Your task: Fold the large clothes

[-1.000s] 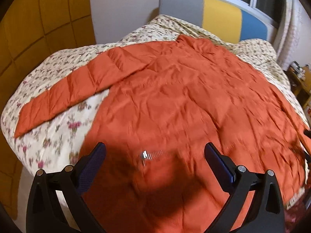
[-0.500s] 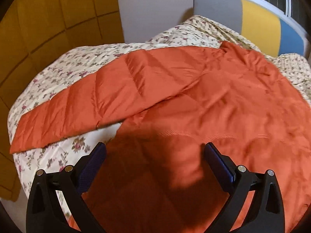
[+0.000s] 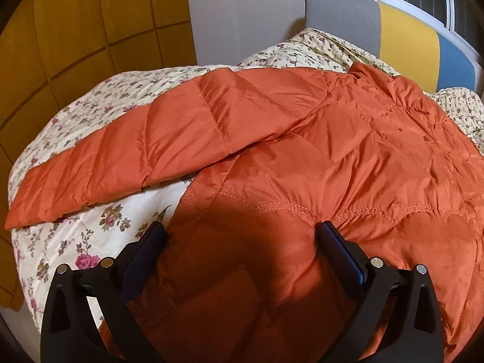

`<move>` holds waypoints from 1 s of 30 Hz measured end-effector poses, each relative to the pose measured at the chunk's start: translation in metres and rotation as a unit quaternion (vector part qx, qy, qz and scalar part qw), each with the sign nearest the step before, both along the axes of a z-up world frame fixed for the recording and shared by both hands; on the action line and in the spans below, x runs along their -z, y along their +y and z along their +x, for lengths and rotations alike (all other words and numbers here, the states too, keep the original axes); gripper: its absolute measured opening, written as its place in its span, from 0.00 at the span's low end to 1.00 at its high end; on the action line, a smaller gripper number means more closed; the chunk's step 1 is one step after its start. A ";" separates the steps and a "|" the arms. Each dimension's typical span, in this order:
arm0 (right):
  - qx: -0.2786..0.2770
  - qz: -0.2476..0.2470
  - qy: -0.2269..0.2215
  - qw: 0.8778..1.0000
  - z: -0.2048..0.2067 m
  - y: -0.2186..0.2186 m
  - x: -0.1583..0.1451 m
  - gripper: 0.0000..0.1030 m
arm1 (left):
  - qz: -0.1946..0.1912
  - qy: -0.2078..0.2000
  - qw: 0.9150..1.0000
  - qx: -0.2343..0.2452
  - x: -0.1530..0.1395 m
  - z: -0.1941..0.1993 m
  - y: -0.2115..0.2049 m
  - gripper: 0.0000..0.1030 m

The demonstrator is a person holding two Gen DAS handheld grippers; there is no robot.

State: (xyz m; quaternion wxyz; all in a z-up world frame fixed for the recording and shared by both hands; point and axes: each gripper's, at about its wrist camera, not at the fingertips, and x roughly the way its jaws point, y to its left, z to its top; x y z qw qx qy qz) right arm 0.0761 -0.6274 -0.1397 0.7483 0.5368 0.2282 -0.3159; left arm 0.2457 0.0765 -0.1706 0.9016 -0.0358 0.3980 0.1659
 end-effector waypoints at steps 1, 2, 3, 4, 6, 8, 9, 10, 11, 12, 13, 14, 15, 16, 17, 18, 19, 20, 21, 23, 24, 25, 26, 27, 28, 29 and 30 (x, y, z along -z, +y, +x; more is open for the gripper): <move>0.002 -0.005 0.010 1.000 0.003 -0.001 -0.001 0.38 | 0.003 -0.002 1.000 -0.002 0.000 -0.001 0.000 0.97; -0.003 -0.012 0.016 1.000 0.007 -0.001 -0.002 0.26 | 0.007 -0.004 1.000 -0.003 0.000 -0.001 -0.001 0.97; -0.013 -0.023 0.021 0.999 0.013 -0.001 -0.004 0.20 | 0.008 -0.005 1.000 -0.004 0.001 -0.001 -0.002 0.97; -0.021 -0.037 0.030 0.999 0.021 0.002 -0.008 0.19 | 0.009 -0.007 1.000 -0.004 0.001 -0.001 -0.002 0.97; -0.036 -0.080 0.036 0.996 0.031 0.010 -0.021 0.14 | 0.010 -0.008 1.000 -0.005 0.000 -0.001 -0.001 0.97; -0.057 -0.128 0.040 0.989 0.044 0.022 -0.035 0.14 | 0.015 -0.008 1.000 -0.007 0.001 -0.001 -0.002 0.97; -0.071 -0.157 0.040 0.984 0.052 0.030 -0.045 0.14 | 0.022 -0.009 1.000 -0.009 0.001 -0.002 -0.004 0.97; -0.082 -0.178 0.040 0.980 0.058 0.037 -0.051 0.14 | 0.027 -0.011 1.000 -0.011 0.000 -0.002 -0.005 0.97; -0.096 -0.203 0.039 0.974 0.065 0.047 -0.059 0.14 | 0.031 -0.011 0.999 -0.012 0.000 -0.003 -0.005 0.97; -0.118 -0.238 0.037 0.963 0.074 0.062 -0.069 0.14 | 0.033 -0.012 0.999 -0.014 0.000 -0.003 -0.006 0.97; -0.133 -0.259 0.034 0.956 0.080 0.073 -0.074 0.14 | 0.036 -0.012 0.999 -0.017 0.000 -0.003 -0.006 0.97; -0.155 -0.288 0.030 0.944 0.089 0.089 -0.081 0.14 | 0.041 -0.013 0.999 -0.018 0.000 -0.003 -0.007 0.97; -0.178 -0.317 0.029 0.931 0.098 0.106 -0.087 0.14 | 0.043 -0.014 0.999 -0.019 0.000 -0.003 -0.007 0.97; -0.192 -0.336 0.027 0.922 0.106 0.119 -0.090 0.14 | 0.045 -0.014 0.999 -0.020 0.000 -0.003 -0.007 0.97; -0.210 -0.358 0.022 0.909 0.112 0.135 -0.093 0.14 | 0.046 -0.015 0.999 -0.021 0.000 -0.003 -0.007 0.97; -0.231 -0.385 0.016 0.894 0.119 0.156 -0.097 0.14 | 0.046 -0.016 0.999 -0.021 0.000 -0.003 -0.007 0.97; -0.248 -0.404 0.011 0.881 0.126 0.172 -0.098 0.13 | 0.046 -0.016 0.999 -0.021 0.000 -0.003 -0.007 0.97; -0.259 -0.417 0.008 0.871 0.130 0.184 -0.099 0.12 | 0.046 -0.017 0.999 -0.021 0.000 -0.003 -0.007 0.97; -0.279 -0.438 0.002 0.854 0.136 0.204 -0.100 0.11 | 0.046 -0.017 0.999 -0.022 0.000 -0.003 -0.007 0.97; -0.311 -0.464 -0.007 0.829 0.145 0.235 -0.098 0.10 | 0.047 -0.019 0.998 -0.022 0.001 -0.004 -0.008 0.97; -0.321 -0.471 -0.009 0.822 0.148 0.244 -0.097 0.09 | 0.047 -0.020 0.998 -0.023 0.001 -0.004 -0.008 0.97; -0.336 -0.479 -0.015 0.811 0.154 0.259 -0.095 0.09 | 0.048 -0.021 0.998 -0.023 0.001 -0.004 -0.008 0.97; -0.350 -0.485 -0.020 0.801 0.159 0.272 -0.093 0.08 | 0.049 -0.021 0.998 -0.024 0.001 -0.004 -0.008 0.97; -0.363 -0.491 -0.025 0.791 0.164 0.286 -0.090 0.07 | 0.049 -0.022 0.998 -0.024 0.001 -0.004 -0.008 0.97; -0.372 -0.496 -0.029 0.784 0.167 0.295 -0.088 0.07 | 0.049 -0.023 0.998 -0.024 0.001 -0.005 -0.008 0.97; -0.386 -0.503 -0.038 0.772 0.168 0.308 -0.086 0.07 | 0.050 -0.024 0.998 -0.025 0.001 -0.005 -0.008 0.97; -0.397 -0.507 -0.044 0.763 0.168 0.319 -0.084 0.07 | 0.050 -0.025 0.998 -0.025 0.001 -0.005 -0.008 0.97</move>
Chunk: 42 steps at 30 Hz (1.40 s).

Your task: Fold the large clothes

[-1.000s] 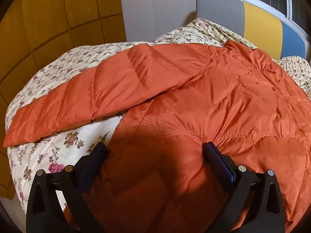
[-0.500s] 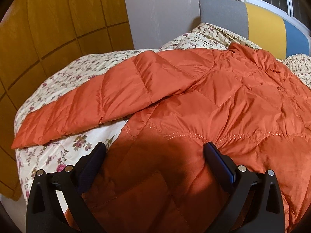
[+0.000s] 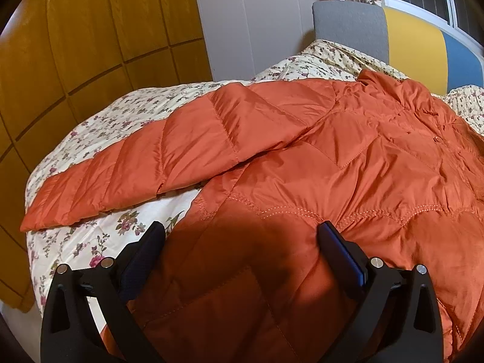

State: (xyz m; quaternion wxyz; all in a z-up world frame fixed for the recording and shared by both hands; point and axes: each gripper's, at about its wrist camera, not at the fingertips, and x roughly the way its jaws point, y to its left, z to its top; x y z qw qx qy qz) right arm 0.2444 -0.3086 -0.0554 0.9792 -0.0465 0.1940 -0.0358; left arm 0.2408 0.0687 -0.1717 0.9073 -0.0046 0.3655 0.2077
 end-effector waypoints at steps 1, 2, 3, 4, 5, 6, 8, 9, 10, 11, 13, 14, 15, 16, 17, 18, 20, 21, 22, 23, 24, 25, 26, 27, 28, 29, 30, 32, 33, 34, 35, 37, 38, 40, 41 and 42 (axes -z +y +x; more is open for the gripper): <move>-0.023 -0.014 -0.002 1.000 0.001 0.016 0.004 0.07 | 0.001 -0.001 1.000 -0.001 0.000 0.000 0.000 0.97; -0.044 -0.029 -0.004 0.999 0.000 0.030 0.008 0.07 | 0.002 -0.001 1.000 -0.001 0.000 0.000 0.000 0.97; -0.066 -0.047 -0.008 0.997 -0.001 0.045 0.012 0.07 | 0.004 -0.002 1.000 -0.002 0.000 0.000 -0.001 0.97; -0.083 -0.061 -0.010 0.995 0.000 0.057 0.015 0.07 | 0.005 -0.003 1.000 -0.003 0.000 0.000 -0.001 0.97; -0.099 -0.074 -0.011 0.992 0.000 0.068 0.018 0.07 | 0.006 -0.003 1.000 -0.003 0.000 0.000 -0.001 0.97; -0.116 -0.085 -0.013 0.990 -0.001 0.076 0.021 0.07 | 0.007 -0.004 1.000 -0.004 0.000 -0.001 -0.002 0.97; -0.154 -0.112 -0.011 0.982 0.001 0.097 0.029 0.07 | 0.008 -0.005 1.000 -0.004 0.000 -0.001 -0.002 0.97; -0.166 -0.120 -0.008 0.979 0.003 0.105 0.032 0.07 | 0.009 -0.005 1.000 -0.005 0.000 -0.001 -0.003 0.97; -0.182 -0.131 0.001 0.974 0.008 0.115 0.038 0.07 | 0.009 -0.006 1.000 -0.005 0.000 -0.001 -0.003 0.97; -0.195 -0.143 0.009 0.970 0.014 0.124 0.045 0.07 | 0.010 -0.006 1.000 -0.006 0.000 -0.001 -0.003 0.97; -0.212 -0.159 0.031 0.964 0.022 0.134 0.057 0.07 | 0.010 -0.007 1.000 -0.006 0.000 -0.001 -0.003 0.97; -0.222 -0.165 0.050 0.960 0.028 0.138 0.065 0.07 | 0.012 -0.006 1.000 -0.008 0.000 -0.001 -0.003 0.97; -0.230 -0.169 0.064 0.956 0.036 0.145 0.068 0.07 | 0.019 -0.005 1.000 -0.011 0.000 -0.001 -0.004 0.97; -0.244 -0.175 0.088 0.950 0.042 0.150 0.077 0.08 | 0.025 -0.005 1.000 -0.012 0.000 0.000 -0.005 0.97; -0.253 -0.182 0.102 0.945 0.045 0.153 0.084 0.12 | 0.027 -0.004 1.000 -0.012 0.000 0.000 -0.006 0.97; -0.257 -0.193 0.108 0.941 0.046 0.157 0.088 0.19 | 0.026 -0.004 1.000 -0.012 0.000 0.000 -0.005 0.97; -0.262 -0.206 0.117 0.935 0.043 0.163 0.095 0.33 | 0.023 -0.004 1.000 -0.012 0.000 0.000 -0.004 0.97; -0.259 -0.212 0.118 0.935 0.044 0.161 0.095 0.40 | 0.022 -0.004 1.000 -0.012 0.000 0.000 -0.003 0.97; -0.264 -0.202 0.123 0.935 0.043 0.158 0.094 0.43 | 0.022 -0.004 1.000 -0.012 0.000 0.000 -0.003 0.97; -0.271 -0.186 0.130 0.935 0.039 0.153 0.094 0.52 | 0.021 -0.004 1.000 -0.012 0.000 0.000 -0.003 0.97; -0.277 -0.165 0.133 0.937 0.036 0.144 0.088 0.60 | 0.021 -0.004 1.000 -0.012 0.000 0.000 -0.003 0.97; -0.279 -0.153 0.132 0.939 0.032 0.139 0.081 0.61 | 0.021 -0.004 1.000 -0.012 0.000 0.000 -0.004 0.97; -0.281 -0.134 0.125 0.942 0.024 0.126 0.071 0.61 | 0.022 -0.003 1.000 -0.012 0.000 0.000 -0.004 0.97; -0.282 -0.111 0.116 0.946 0.015 0.114 0.061 0.61 | 0.022 -0.004 1.000 -0.012 0.000 0.000 -0.004 0.97; -0.274 -0.062 0.094 0.955 -0.008 0.093 0.038 0.61 | 0.023 -0.004 1.000 -0.012 0.000 0.000 -0.004 0.97; -0.260 -0.032 0.081 0.962 -0.011 0.074 0.030 0.60 | 0.024 -0.004 1.000 -0.012 0.000 0.000 -0.004 0.97; -0.240 -0.007 0.074 0.968 -0.009 0.056 0.024 0.60 | 0.025 -0.004 1.000 -0.013 0.001 0.000 -0.005 0.97; -0.182 0.027 0.067 0.981 0.006 0.023 0.019 0.60 | 0.027 -0.003 1.000 -0.013 0.001 0.000 -0.006 0.97; -0.153 0.038 0.070 0.985 0.015 0.010 0.021 0.56 | 0.028 -0.003 1.000 -0.013 0.001 -0.001 -0.006 0.97; -0.116 0.048 0.079 0.989 0.026 -0.004 0.024 0.52 | 0.028 -0.003 1.000 -0.013 0.001 -0.001 -0.007 0.97; -0.071 0.063 0.099 0.991 0.042 -0.022 0.031 0.44 | 0.029 -0.003 0.999 -0.013 0.001 -0.001 -0.007 0.97; -0.026 0.092 0.128 0.987 0.059 -0.044 0.043 0.40 | 0.030 -0.002 0.999 -0.013 0.001 -0.001 -0.007 0.97; -0.008 0.103 0.142 0.985 0.066 -0.052 0.052 0.40 | 0.031 -0.003 0.999 -0.013 0.001 -0.001 -0.008 0.97; 0.008 0.117 0.166 0.979 0.073 -0.061 0.067 0.40 | 0.031 -0.003 0.999 -0.013 0.001 -0.001 -0.008 0.97; 0.010 0.124 0.180 0.976 0.077 -0.064 0.076 0.39 | 0.031 -0.003 0.999 -0.013 0.001 -0.001 -0.008 0.97; 0.011 0.126 0.189 0.974 0.076 -0.064 0.080 0.39 | 0.031 -0.003 0.999 -0.013 0.001 -0.001 -0.008 0.97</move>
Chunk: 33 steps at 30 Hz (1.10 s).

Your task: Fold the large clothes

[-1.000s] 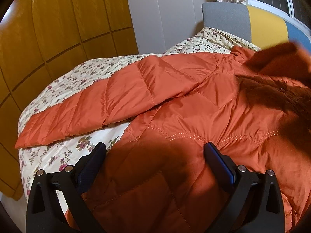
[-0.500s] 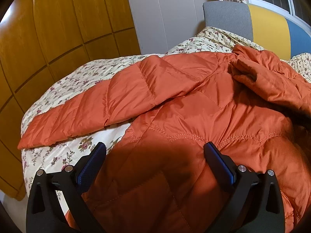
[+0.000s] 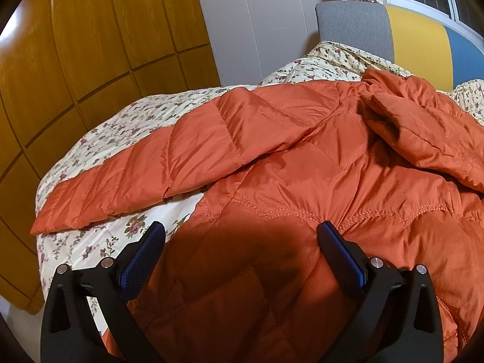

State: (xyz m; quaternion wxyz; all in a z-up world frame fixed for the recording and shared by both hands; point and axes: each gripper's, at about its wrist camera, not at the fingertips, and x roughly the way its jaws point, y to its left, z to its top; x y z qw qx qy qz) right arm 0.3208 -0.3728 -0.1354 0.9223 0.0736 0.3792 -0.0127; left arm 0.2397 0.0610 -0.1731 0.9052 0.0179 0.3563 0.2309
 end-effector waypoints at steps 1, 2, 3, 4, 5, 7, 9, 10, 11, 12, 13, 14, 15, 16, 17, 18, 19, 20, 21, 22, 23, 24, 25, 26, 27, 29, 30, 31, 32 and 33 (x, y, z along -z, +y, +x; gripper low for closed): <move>0.000 -0.002 0.007 1.000 0.003 0.001 0.003 0.39 | 0.000 0.000 1.000 0.000 0.000 0.000 0.000 0.97; 0.001 -0.004 0.010 1.000 0.004 0.002 0.005 0.39 | 0.000 0.000 1.000 0.000 0.000 0.000 0.000 0.97; 0.000 -0.006 0.015 1.000 0.005 0.002 0.007 0.39 | 0.000 0.001 1.000 0.000 0.000 0.000 0.000 0.97; 0.000 -0.008 0.019 1.000 0.006 0.004 0.007 0.39 | 0.001 0.003 1.000 0.000 0.000 0.000 0.000 0.97; 0.001 -0.010 0.019 1.000 0.007 0.004 0.007 0.39 | 0.001 0.005 1.000 0.001 -0.001 0.000 -0.001 0.97; 0.001 -0.014 0.017 1.000 0.007 0.005 0.008 0.40 | 0.005 0.019 1.000 0.004 -0.002 0.003 -0.002 0.97; 0.001 -0.013 0.015 1.000 0.004 0.004 0.011 0.41 | 0.012 0.036 0.999 0.015 -0.009 0.004 -0.006 0.97; 0.001 -0.011 0.014 1.000 0.003 0.003 0.011 0.41 | 0.001 0.035 0.999 0.030 -0.017 0.003 -0.009 0.97; 0.002 -0.012 0.013 1.000 0.003 0.004 0.011 0.41 | -0.016 0.026 0.999 0.045 -0.024 0.001 -0.010 0.97; 0.002 -0.012 0.012 1.000 0.005 0.003 0.012 0.41 | -0.043 0.011 0.997 0.064 -0.037 0.001 -0.014 0.97; 0.002 -0.012 0.010 1.000 0.003 0.004 0.012 0.41 | -0.058 0.003 0.996 0.071 -0.045 0.002 -0.017 0.97; 0.002 -0.012 0.009 1.000 0.004 0.004 0.011 0.41 | -0.079 -0.008 0.994 0.077 -0.058 0.007 -0.022 0.97; 0.002 -0.011 0.008 1.000 0.004 0.004 0.011 0.42 | -0.094 -0.011 0.992 0.084 -0.066 0.015 -0.028 0.97; 0.002 -0.011 0.007 1.000 0.003 0.004 0.011 0.42 | -0.104 -0.008 0.990 0.094 -0.071 0.025 -0.036 0.97; 0.002 -0.012 0.007 1.000 0.002 0.004 0.010 0.42 | -0.110 -0.007 0.988 0.108 -0.075 0.038 -0.048 0.97; 0.002 -0.012 0.007 1.000 0.002 0.005 0.010 0.42 | -0.110 -0.003 0.987 0.121 -0.076 0.053 -0.060 0.97; 0.002 -0.013 0.006 1.000 0.002 0.005 0.010 0.42 | -0.105 0.006 0.986 0.131 -0.074 0.070 -0.073 0.97; 0.002 -0.013 0.006 1.000 0.002 0.005 0.011 0.42 | -0.101 0.013 0.985 0.136 -0.072 0.081 -0.081 0.97; 0.002 -0.013 0.006 1.000 0.002 0.005 0.011 0.42 | -0.097 0.023 0.985 0.143 -0.066 0.097 -0.093 0.97; 0.002 -0.013 0.006 1.000 0.002 0.005 0.011 0.42 | -0.096 0.032 0.984 0.148 -0.060 0.108 -0.101 0.97; 0.002 -0.013 0.007 1.000 0.002 0.005 0.011 0.42 | -0.096 0.050 0.983 0.151 -0.049 0.125 -0.109 0.97; 0.001 -0.014 0.007 1.000 0.002 0.005 0.011 0.43 | -0.084 0.062 0.984 0.146 -0.037 0.138 -0.113 0.97; 0.000 -0.015 0.007 1.000 0.002 0.006 0.011 0.43 | -0.065 0.068 0.985 0.142 -0.023 0.149 -0.114 0.97; -0.001 -0.018 0.007 1.000 0.002 0.007 0.011 0.43 | -0.064 0.067 0.985 0.144 -0.013 0.155 -0.112 0.97; -0.001 -0.019 0.007 1.000 0.002 0.007 0.011 0.43 | -0.077 0.058 0.983 0.156 -0.002 0.158 -0.107 0.97; -0.002 -0.019 0.008 1.000 0.002 0.007 0.012 0.43 | -0.099 0.046 0.982 0.157 0.006 0.157 -0.100 0.97; -0.002 -0.019 0.008 1.000 0.002 0.007 0.012 0.43 | -0.091 0.045 0.983 0.156 0.007 0.156 -0.101 0.97; -0.002 -0.019 0.008 1.000 0.002 0.007 0.011 0.43 | -0.083 0.045 0.983 0.155 0.008 0.155 -0.102 0.97; -0.002 -0.018 0.008 1.000 0.001 0.007 0.011 0.44 | -0.082 0.046 0.983 0.155 0.008 0.155 -0.104 0.97; -0.007 -0.012 0.007 1.000 0.001 0.006 0.010 0.48 | -0.083 0.046 0.983 0.155 0.008 0.155 -0.103 0.97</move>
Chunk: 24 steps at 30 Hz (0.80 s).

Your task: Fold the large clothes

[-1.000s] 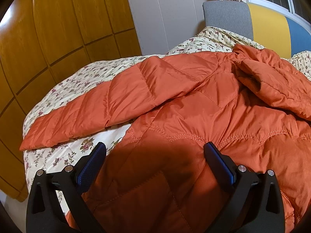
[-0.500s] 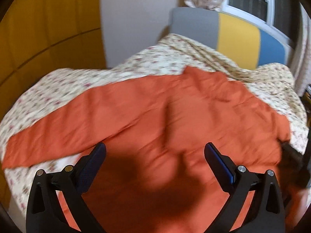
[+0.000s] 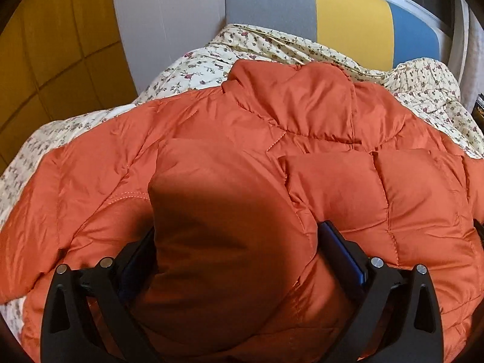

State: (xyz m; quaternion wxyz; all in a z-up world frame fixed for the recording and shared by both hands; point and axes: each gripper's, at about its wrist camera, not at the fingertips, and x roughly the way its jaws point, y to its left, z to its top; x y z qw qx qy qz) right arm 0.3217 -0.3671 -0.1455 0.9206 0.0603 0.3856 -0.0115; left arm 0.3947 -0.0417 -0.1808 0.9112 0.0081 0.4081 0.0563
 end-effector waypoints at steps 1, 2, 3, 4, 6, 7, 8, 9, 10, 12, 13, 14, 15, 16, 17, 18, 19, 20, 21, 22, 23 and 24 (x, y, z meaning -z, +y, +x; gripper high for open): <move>-0.007 0.014 -0.005 1.000 -0.002 -0.002 -0.003 0.50 | -0.002 0.000 1.000 0.000 0.000 -0.001 0.001 0.97; -0.012 0.031 -0.018 0.999 -0.005 -0.006 -0.008 0.53 | -0.003 0.000 1.000 0.000 -0.001 -0.001 0.001 0.97; -0.011 0.039 -0.031 0.999 -0.006 -0.010 -0.014 0.53 | -0.002 0.000 1.000 0.000 -0.001 -0.002 0.000 0.97; -0.007 0.040 -0.043 0.998 -0.007 -0.014 -0.020 0.52 | -0.002 0.000 1.000 0.000 -0.001 -0.003 0.001 0.97; 0.006 0.034 -0.058 0.998 0.001 -0.022 -0.029 0.52 | -0.001 -0.001 1.000 -0.001 -0.001 -0.003 0.000 0.97; 0.011 0.036 -0.050 0.998 0.010 -0.026 -0.029 0.52 | -0.001 0.000 1.000 0.000 -0.001 -0.003 0.000 0.97; 0.014 0.039 -0.040 0.998 0.017 -0.029 -0.026 0.52 | -0.001 -0.001 1.000 -0.001 -0.002 -0.003 -0.001 0.97; 0.021 0.037 -0.020 0.999 0.029 -0.033 -0.017 0.51 | -0.002 -0.001 1.000 0.000 -0.002 -0.003 0.000 0.97; 0.027 0.032 -0.007 0.999 0.036 -0.036 -0.010 0.51 | -0.003 -0.001 1.000 0.000 -0.002 -0.003 -0.001 0.97; 0.033 0.054 0.014 0.998 0.046 -0.045 0.006 0.53 | -0.007 -0.002 1.000 0.000 -0.002 -0.002 -0.001 0.97; 0.041 0.068 0.020 0.997 0.049 -0.051 0.012 0.54 | -0.007 -0.004 1.000 0.000 -0.002 -0.002 -0.001 0.97; 0.045 0.073 0.022 0.996 0.050 -0.054 0.015 0.55 | -0.008 -0.004 1.000 0.001 -0.002 -0.001 0.000 0.97; 0.048 0.072 0.025 0.996 0.053 -0.054 0.018 0.55 | -0.008 -0.004 1.000 0.001 -0.001 -0.001 0.000 0.97; 0.049 0.064 0.025 0.996 0.053 -0.053 0.018 0.55 | -0.009 -0.005 1.000 0.001 -0.001 -0.002 0.000 0.97; 0.049 0.057 0.024 0.997 0.052 -0.051 0.017 0.55 | -0.009 -0.004 1.000 0.001 -0.001 -0.001 0.001 0.97; 0.049 0.053 0.023 0.997 0.051 -0.051 0.017 0.55 | -0.010 -0.004 1.000 0.001 -0.001 -0.001 0.001 0.97; 0.050 0.056 0.022 0.997 0.050 -0.052 0.016 0.55 | -0.010 -0.004 1.000 0.001 -0.001 -0.002 0.001 0.97; 0.050 0.057 0.022 0.997 0.049 -0.053 0.015 0.56 | -0.010 -0.004 1.000 0.001 -0.001 -0.002 0.001 0.97; 0.054 0.054 0.018 0.997 0.043 -0.053 0.011 0.56 | -0.011 -0.004 1.000 0.001 -0.001 -0.002 0.001 0.97; 0.056 0.052 0.007 0.997 0.034 -0.052 0.005 0.56 | -0.011 -0.005 1.000 0.001 -0.002 -0.002 0.001 0.97; 0.056 0.052 -0.005 0.997 0.025 -0.051 0.000 0.57 | -0.013 -0.006 1.000 0.001 -0.001 -0.002 0.002 0.97; 0.051 0.053 -0.020 0.997 0.010 -0.047 -0.007 0.58 | -0.017 -0.009 1.000 0.000 -0.002 -0.004 0.003 0.97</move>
